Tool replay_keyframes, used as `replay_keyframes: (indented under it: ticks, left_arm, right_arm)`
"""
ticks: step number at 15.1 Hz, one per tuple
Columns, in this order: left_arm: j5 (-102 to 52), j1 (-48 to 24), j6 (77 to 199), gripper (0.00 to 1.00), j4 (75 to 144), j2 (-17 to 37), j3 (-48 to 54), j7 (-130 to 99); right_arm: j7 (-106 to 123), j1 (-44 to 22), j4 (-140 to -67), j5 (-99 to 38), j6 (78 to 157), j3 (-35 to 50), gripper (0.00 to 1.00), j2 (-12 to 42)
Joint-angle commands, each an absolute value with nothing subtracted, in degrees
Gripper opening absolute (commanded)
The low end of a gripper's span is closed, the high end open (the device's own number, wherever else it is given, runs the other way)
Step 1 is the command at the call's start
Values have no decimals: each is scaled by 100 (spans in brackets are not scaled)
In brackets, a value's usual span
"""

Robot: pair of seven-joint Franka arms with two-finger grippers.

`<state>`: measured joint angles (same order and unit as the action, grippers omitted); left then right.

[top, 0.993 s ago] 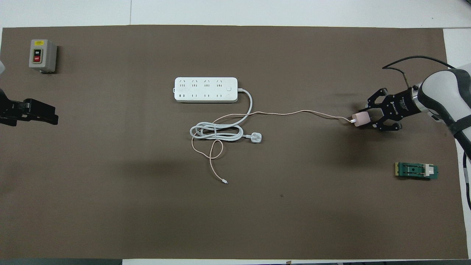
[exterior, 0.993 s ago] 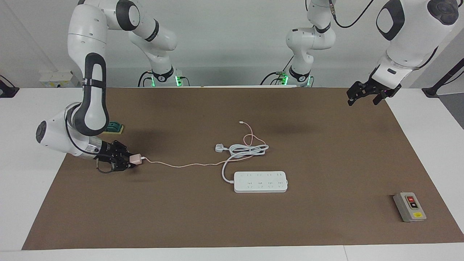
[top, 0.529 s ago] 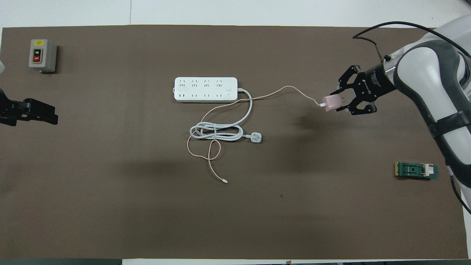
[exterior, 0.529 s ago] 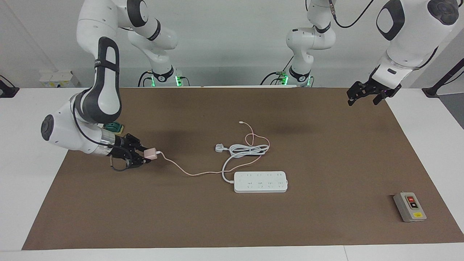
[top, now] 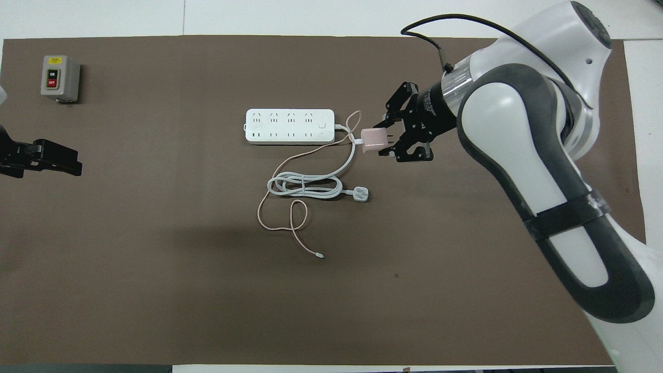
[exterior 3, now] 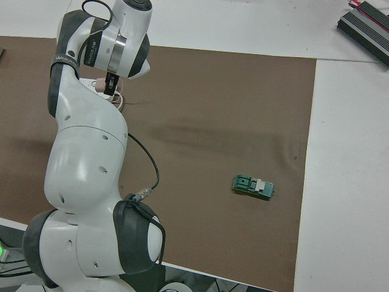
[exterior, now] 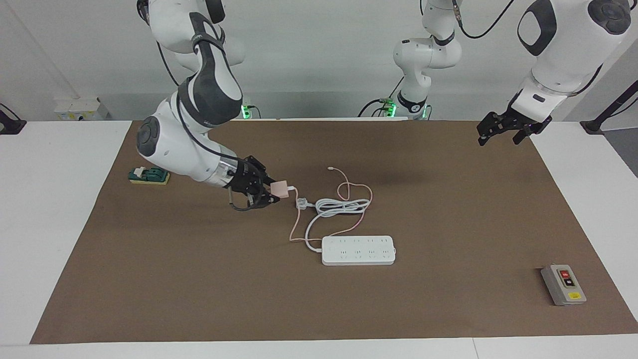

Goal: Plug charger into power strip
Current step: 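Carry the pink charger with the right gripper toward the power strip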

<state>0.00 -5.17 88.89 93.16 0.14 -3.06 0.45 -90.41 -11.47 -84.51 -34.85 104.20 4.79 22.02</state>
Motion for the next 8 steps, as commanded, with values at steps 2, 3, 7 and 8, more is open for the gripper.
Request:
replay_keyframes:
  ticks: [2,3,7,8]
  left_arm:
    - [-35,-492,8842,100,9316,-44,-308,114]
    - [-35,-492,8842,100,9316,-44,-308,106]
    - [-35,-492,8850,100,9316,-35,-308,105]
    - [-35,-492,8842,100,9316,-44,-308,105]
  right_arm:
    - [-9815,-1826,-8411,-3586,11072,466,0,2250]
    - [-10017,-1933,-8411,-3586,11187,466,0,2250]
    - [-10257,-2416,-8481,-3507,11460,448,0,2259]
    - [-10248,-2478,-8560,-3489,11548,448,0,2250]
